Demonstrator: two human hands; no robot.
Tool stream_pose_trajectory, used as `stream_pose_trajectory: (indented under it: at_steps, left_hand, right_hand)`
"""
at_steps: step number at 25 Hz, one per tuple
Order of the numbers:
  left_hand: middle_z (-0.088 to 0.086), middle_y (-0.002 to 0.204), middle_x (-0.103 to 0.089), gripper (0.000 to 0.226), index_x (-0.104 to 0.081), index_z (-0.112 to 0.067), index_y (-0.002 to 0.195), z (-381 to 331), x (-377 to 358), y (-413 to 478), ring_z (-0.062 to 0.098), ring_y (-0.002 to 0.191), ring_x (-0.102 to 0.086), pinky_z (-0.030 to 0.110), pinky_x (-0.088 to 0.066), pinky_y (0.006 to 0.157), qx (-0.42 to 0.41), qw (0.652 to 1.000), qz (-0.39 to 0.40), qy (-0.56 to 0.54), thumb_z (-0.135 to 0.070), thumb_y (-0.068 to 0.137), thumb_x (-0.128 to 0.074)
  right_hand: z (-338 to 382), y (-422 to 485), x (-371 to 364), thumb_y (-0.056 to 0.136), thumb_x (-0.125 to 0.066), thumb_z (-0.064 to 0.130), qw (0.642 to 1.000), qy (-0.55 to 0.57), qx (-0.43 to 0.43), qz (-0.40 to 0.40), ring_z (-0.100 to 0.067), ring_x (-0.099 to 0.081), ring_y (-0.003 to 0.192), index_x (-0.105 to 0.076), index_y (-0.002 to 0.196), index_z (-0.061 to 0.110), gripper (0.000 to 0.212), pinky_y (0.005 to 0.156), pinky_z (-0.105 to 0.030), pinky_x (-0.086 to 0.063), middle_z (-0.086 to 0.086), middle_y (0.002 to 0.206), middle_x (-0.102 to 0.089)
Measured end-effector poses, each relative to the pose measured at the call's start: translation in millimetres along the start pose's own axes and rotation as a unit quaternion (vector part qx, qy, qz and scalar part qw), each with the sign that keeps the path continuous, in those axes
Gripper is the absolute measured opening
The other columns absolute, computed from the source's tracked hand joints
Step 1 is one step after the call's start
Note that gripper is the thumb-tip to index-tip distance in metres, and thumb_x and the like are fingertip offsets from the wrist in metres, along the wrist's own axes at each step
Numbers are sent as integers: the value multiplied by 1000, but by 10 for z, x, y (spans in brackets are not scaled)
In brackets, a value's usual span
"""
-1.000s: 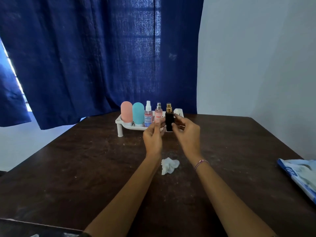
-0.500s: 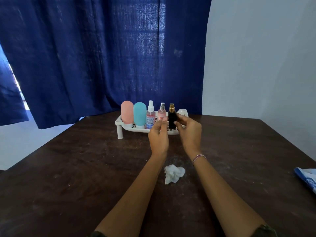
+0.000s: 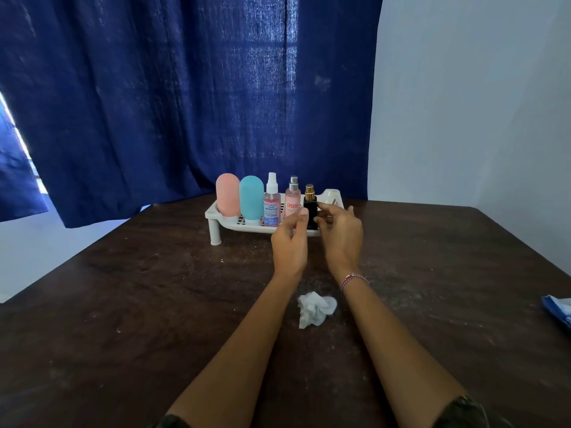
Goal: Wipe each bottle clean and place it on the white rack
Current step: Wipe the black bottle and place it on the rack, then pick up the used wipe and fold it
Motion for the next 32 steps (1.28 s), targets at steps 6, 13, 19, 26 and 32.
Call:
stream_pose_trajectory:
  at_steps: [6, 13, 19, 26, 32]
  left_hand:
    - [3, 128, -59, 35, -56, -9, 127, -26, -60, -2, -1, 108, -50, 6, -38, 86, -41, 997, 38, 58, -25, 97, -48]
    - [5, 128, -60, 39, -54, -10, 130, 31, -84, 73, -11, 94, -47, 2, -35, 75, -71, 989, 52, 117, -30, 97, -48]
    - [4, 137, -53, 42, -47, -11, 136, 28, -124, 65, -5, 108, -42, 1, -31, 79, -68, 987, 74, 125, -28, 98, -45]
    - [5, 136, -53, 41, -46, -9, 136, -60, -102, 20, -2, 113, -40, 10, -30, 90, -70, 985, 66, 142, -28, 100, -41]
    - [8, 136, -53, 40, -46, -7, 136, -82, -63, 52, -1, 112, -41, 1, -32, 87, -101, 978, 50, 173, -21, 99, -45]
  right_hand:
    - [3, -23, 65, 85, -65, 18, 995, -101, -7, 2, -20, -56, 110, -65, 114, 19, 29, 114, -43, -11, -8, 109, -67]
    - [-77, -5, 10, 86, -63, 20, 994, -108, -28, 6, -18, -55, 112, -64, 111, 19, 26, 113, -50, -4, -6, 105, -68]
    - [-61, -19, -9, 86, -62, 19, 994, -109, -24, 6, -20, -52, 115, -61, 115, 19, 29, 113, -54, -2, -5, 107, -67]
    - [3, -37, 7, 86, -62, 15, 993, -114, 9, 1, -20, -51, 115, -57, 121, 19, 35, 113, -56, -5, -3, 106, -67]
    - [51, -53, 128, 81, -68, 14, 983, -165, 44, -63, -25, -49, 117, -50, 128, 18, 50, 107, -62, -11, -5, 118, -61]
Point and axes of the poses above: each hand's wrist, its own y-axis towards the middle knuckle, its own x-axis out of the back of the hand, z = x × y, the point moved 9 cm from there along y, towards the middle knuckle
